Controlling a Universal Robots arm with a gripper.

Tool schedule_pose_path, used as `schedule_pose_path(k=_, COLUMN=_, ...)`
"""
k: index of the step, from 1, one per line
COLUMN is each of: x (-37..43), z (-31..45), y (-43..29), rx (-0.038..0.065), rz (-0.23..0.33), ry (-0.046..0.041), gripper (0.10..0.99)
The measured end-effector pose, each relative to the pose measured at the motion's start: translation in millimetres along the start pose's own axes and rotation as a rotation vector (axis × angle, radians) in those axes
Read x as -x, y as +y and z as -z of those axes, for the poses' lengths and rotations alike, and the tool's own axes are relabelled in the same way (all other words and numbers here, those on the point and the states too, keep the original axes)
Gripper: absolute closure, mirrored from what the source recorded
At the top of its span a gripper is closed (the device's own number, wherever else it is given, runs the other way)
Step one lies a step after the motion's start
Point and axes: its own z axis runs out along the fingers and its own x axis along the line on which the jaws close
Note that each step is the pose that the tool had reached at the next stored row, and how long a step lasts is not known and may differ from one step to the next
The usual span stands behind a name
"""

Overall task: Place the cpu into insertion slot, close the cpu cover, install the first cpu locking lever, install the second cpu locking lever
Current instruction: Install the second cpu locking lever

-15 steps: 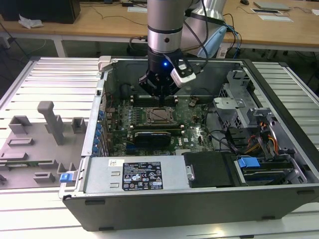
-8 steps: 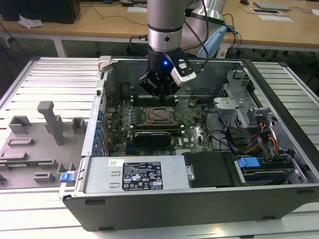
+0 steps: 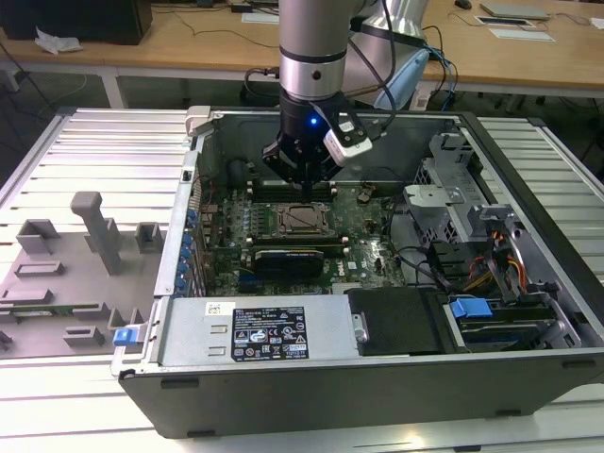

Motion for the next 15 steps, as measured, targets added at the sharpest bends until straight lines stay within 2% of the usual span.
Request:
schedule_pose_path(k=6, x=-0.1, z=-0.1, y=-4.9, rx=0.000, rz=0.000, ry=-0.0001, gripper=0.980)
schedule_pose_path(k=15, x=-0.5, z=-0.2, y=-16.6, rx=0.000, rz=0.000, ry=-0.0001, gripper=0.980)
